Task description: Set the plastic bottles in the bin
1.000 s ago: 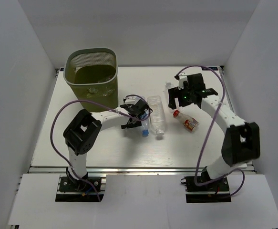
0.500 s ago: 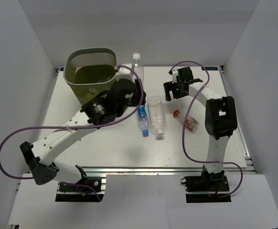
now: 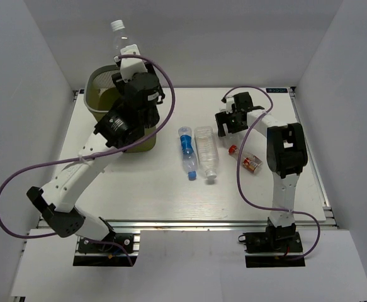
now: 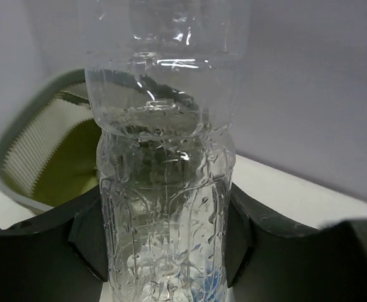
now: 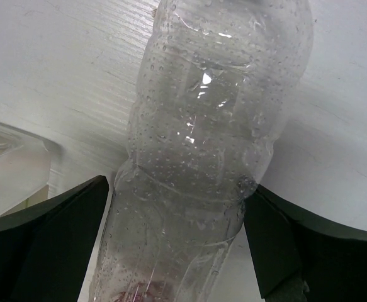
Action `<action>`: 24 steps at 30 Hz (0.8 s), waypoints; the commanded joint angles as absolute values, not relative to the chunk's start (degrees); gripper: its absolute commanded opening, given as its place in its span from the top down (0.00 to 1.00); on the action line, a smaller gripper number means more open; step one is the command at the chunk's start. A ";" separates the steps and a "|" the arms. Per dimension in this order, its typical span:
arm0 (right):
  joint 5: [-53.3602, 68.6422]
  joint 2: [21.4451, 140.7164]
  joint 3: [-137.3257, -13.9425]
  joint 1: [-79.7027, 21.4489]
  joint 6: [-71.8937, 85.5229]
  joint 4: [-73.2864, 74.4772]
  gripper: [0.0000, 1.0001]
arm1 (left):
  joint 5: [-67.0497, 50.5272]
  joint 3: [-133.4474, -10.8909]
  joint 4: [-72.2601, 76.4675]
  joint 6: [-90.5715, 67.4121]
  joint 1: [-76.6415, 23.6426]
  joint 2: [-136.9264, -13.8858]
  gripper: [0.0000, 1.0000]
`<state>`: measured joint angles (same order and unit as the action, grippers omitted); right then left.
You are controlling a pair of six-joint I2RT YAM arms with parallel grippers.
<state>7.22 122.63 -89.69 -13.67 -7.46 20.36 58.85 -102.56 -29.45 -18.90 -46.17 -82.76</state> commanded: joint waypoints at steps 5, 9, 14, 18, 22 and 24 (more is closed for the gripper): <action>10.98 122.35 -89.74 -12.48 -6.94 21.53 0.10 | 64.95 -104.58 -32.42 -19.32 -33.69 -86.92 0.44; 12.22 120.94 -87.90 -12.48 -7.12 21.53 0.10 | 58.56 -108.00 -37.26 -21.35 -26.73 -90.87 0.14; 12.66 120.32 -87.01 -12.39 -8.26 21.53 0.10 | 51.08 -115.39 -43.95 -21.88 -25.22 -95.71 0.00; 12.57 121.20 -87.54 -12.65 -8.96 22.05 0.13 | 40.29 -114.18 -43.15 -17.50 -26.54 -90.38 0.00; 13.71 122.08 -88.50 -12.39 -10.54 22.50 0.46 | 9.31 -102.86 -36.13 -9.50 -27.07 -80.72 0.00; 14.41 121.47 -90.25 -12.22 -11.68 23.90 0.72 | -8.47 -97.31 -37.17 -8.44 -28.55 -78.93 0.00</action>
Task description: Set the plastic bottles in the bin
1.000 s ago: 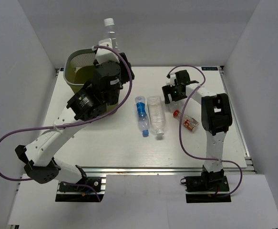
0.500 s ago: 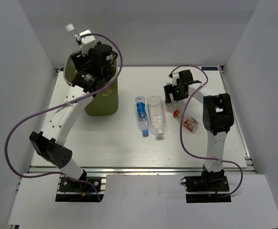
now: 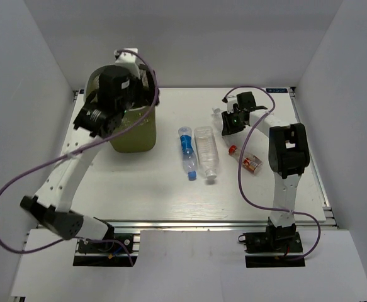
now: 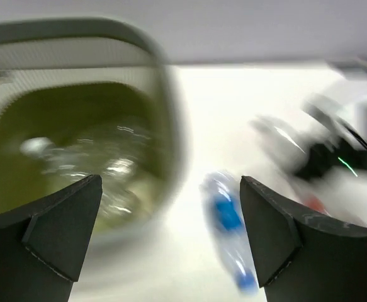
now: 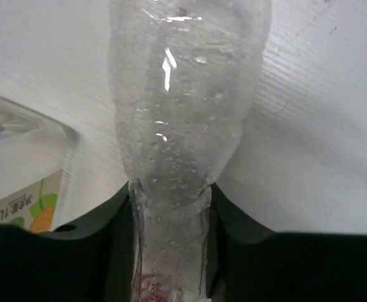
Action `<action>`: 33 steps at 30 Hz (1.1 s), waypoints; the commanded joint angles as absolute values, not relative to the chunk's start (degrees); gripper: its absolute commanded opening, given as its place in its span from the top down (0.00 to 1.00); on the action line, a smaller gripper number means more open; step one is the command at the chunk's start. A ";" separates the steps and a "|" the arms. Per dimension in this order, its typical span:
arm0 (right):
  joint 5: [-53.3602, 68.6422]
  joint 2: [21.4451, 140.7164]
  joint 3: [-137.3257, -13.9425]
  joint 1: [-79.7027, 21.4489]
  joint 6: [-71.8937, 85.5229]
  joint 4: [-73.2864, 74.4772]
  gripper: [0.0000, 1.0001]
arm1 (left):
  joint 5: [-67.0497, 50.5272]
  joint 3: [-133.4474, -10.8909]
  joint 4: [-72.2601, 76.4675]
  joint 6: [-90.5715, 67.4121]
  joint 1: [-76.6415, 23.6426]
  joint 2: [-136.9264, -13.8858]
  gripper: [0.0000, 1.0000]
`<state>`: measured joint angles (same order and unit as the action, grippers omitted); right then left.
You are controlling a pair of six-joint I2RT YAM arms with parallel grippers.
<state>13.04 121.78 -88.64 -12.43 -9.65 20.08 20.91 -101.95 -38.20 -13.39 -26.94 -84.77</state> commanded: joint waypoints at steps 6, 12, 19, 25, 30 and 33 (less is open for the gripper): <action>11.87 113.23 -94.64 -11.95 -15.54 21.36 0.79 | -17.23 -76.92 -39.90 -12.83 -36.90 -74.44 0.00; 26.17 107.14 -108.69 -15.02 -13.28 21.45 0.79 | -10.14 -69.79 -38.32 -16.43 -45.78 -79.88 0.00; 36.29 112.67 -129.69 -24.58 -2.92 12.43 0.79 | 7.11 -58.91 -29.19 -30.91 -47.55 -81.31 0.00; 41.13 114.69 -127.44 -32.69 5.53 -9.36 0.79 | 9.68 -53.01 -21.63 -33.84 -47.55 -78.05 0.00; 41.84 124.78 -133.68 -37.18 16.42 -24.29 0.78 | 7.92 -51.60 -22.24 -32.96 -48.69 -77.88 0.00; 37.46 129.89 -135.43 -39.55 16.80 -27.16 0.74 | 7.91 -51.07 -22.41 -34.01 -49.30 -77.17 0.00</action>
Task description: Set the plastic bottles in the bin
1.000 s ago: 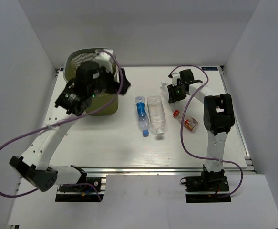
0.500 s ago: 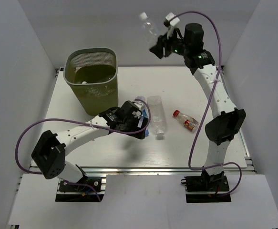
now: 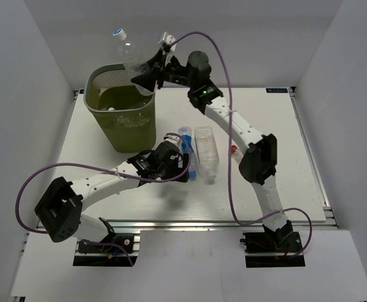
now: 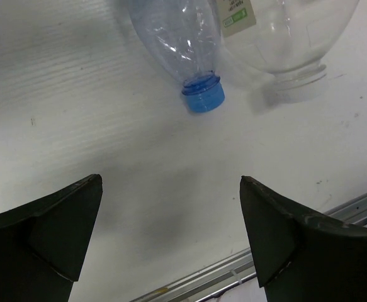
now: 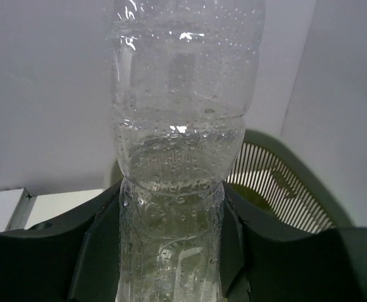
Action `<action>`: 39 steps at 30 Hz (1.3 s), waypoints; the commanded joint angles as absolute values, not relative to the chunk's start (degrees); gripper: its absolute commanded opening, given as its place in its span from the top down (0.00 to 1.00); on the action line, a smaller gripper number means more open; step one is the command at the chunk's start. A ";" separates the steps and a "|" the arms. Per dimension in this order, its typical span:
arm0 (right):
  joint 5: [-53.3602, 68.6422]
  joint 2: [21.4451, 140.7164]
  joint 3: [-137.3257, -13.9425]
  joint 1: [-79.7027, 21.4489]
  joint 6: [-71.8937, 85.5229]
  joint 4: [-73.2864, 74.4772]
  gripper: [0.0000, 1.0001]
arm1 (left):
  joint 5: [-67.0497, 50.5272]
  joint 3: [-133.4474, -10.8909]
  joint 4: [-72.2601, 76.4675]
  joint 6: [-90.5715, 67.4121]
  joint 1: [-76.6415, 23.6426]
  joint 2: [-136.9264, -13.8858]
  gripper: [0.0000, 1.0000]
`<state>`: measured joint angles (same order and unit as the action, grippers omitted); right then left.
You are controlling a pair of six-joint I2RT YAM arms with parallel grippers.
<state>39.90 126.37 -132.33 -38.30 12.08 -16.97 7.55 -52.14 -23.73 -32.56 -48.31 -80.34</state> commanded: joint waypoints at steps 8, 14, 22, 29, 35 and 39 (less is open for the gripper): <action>31.65 130.88 -136.67 -42.80 13.18 -27.16 0.10 | 13.71 -52.21 -24.26 -35.77 -50.54 -78.04 0.00; 23.04 120.42 -130.88 -38.51 8.70 -21.72 0.10 | 16.08 -54.40 -16.81 -35.07 -51.06 -84.71 0.00; 17.58 102.16 -110.61 -27.01 0.36 9.70 0.96 | 19.78 -62.22 -12.84 -33.75 -50.54 -94.48 0.00; 20.91 89.40 -87.91 -19.17 -9.58 27.77 0.41 | 26.36 -68.01 -15.47 -33.22 -49.48 -99.56 0.00; 21.71 77.45 -70.68 -14.42 -13.00 29.59 0.28 | 29.52 -75.39 -20.02 -31.99 -48.43 -109.23 0.00; 20.48 73.66 -68.56 -11.26 -14.94 33.30 0.21 | 29.80 -79.01 -23.47 -32.61 -47.90 -113.55 0.10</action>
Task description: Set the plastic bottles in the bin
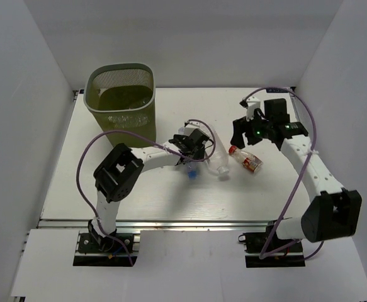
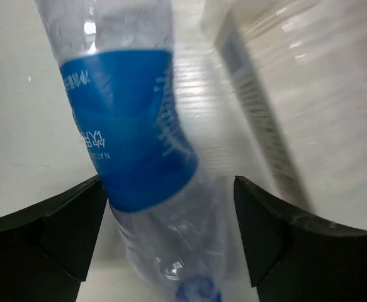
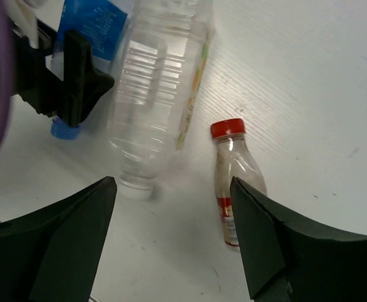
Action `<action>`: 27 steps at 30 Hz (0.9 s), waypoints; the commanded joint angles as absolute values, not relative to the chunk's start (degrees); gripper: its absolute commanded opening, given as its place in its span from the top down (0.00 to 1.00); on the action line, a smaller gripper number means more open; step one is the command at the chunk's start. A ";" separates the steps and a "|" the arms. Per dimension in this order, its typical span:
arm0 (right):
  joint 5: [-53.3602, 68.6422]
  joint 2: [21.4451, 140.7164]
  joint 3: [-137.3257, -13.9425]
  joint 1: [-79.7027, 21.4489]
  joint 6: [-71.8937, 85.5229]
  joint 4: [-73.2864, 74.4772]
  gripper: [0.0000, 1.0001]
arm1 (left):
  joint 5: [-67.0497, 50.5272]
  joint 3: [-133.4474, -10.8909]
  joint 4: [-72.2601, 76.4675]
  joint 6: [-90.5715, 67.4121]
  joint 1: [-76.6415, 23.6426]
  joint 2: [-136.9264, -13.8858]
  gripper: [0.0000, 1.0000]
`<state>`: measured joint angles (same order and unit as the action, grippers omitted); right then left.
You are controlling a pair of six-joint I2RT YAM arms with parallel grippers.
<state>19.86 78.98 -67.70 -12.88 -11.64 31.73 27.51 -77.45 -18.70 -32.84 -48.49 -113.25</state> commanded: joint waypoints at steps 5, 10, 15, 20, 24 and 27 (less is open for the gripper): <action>21.00 71.89 -66.54 -7.65 -17.05 36.47 0.19 | 29.09 -76.90 -20.21 -32.61 -47.90 -111.88 0.54; 22.58 74.43 -62.32 -5.54 -23.18 39.28 0.10 | 28.57 -80.59 -20.21 -26.99 -49.57 -103.91 0.61; 25.83 77.34 -57.58 -5.01 -32.75 41.40 0.10 | 33.83 -88.14 -23.99 -23.21 -50.10 -91.95 0.62; 22.51 78.40 -53.97 -5.19 -33.58 34.37 0.10 | 39.80 -97.37 -23.47 -14.96 -48.69 -86.92 0.57; 19.69 80.24 -53.70 -5.01 -32.96 31.12 0.10 | 52.33 -104.67 -23.47 -10.37 -46.94 -88.41 0.53; 18.90 80.25 -53.09 -5.01 -32.61 29.27 0.10 | 57.98 -105.56 -21.28 -7.48 -43.25 -88.95 0.52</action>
<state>20.25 80.27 -53.52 -5.26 -31.94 33.58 47.64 -105.91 -20.08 -12.73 -46.28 -86.30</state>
